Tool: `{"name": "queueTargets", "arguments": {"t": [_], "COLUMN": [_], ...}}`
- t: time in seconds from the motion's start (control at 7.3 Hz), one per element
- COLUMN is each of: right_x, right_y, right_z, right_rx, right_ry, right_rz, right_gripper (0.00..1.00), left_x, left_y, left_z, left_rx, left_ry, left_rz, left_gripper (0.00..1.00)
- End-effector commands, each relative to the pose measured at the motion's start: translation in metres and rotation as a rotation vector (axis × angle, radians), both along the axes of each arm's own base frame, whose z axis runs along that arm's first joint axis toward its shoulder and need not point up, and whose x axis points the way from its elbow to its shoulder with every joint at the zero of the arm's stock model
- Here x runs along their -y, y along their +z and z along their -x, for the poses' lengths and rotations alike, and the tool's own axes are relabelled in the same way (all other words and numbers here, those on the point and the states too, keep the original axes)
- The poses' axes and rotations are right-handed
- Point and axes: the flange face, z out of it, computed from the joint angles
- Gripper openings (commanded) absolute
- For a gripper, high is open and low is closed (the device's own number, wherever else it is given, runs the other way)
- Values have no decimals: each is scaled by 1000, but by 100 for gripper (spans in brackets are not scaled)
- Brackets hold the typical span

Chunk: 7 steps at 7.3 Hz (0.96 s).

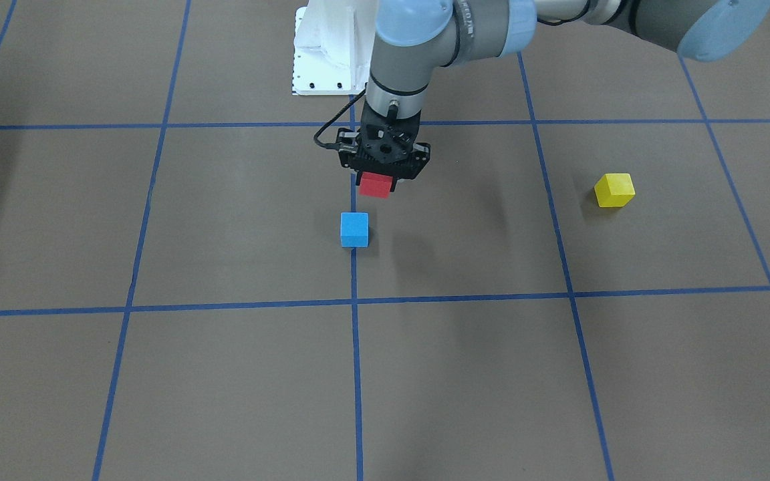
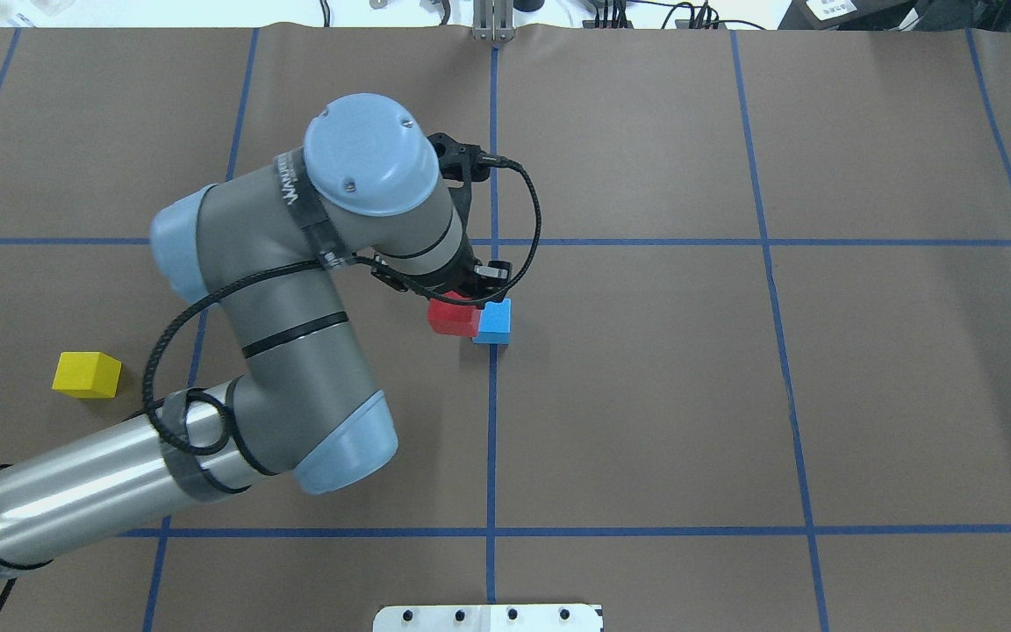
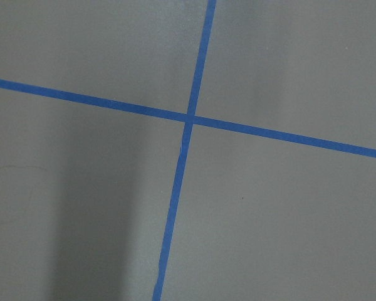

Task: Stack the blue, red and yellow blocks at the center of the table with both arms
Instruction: 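Carry the red cube over the blue cube and lower it on top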

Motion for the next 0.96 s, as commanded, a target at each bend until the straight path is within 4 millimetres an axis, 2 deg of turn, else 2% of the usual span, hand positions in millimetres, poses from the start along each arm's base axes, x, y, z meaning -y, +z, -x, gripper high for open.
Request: {"name": "queueTargets", "arguments": {"t": [0.0, 0.14, 0.41, 0.55, 0.82], "right_x": [1, 1, 0, 1, 1], "right_y": [0, -1, 0, -1, -1], "right_z": [0, -1, 0, -1, 0], "right_rx": [0, 0, 0, 0, 0], "right_ry": [1, 3, 1, 3, 1], "right_rz": [0, 0, 1, 0, -2], "right_gripper": [100, 100, 100, 100, 100], "left_x": [30, 37, 37, 32, 27], "left_y": [-2, 9, 14, 14, 18], "left_z": [-44, -53, -58, -62, -67], "left_rx": [19, 27, 39, 40, 47], "left_ry": [-28, -27, -25, -18, -22], "left_rz": [8, 11, 20, 20, 42], "left_gripper": [0, 0, 22, 26, 41]}}
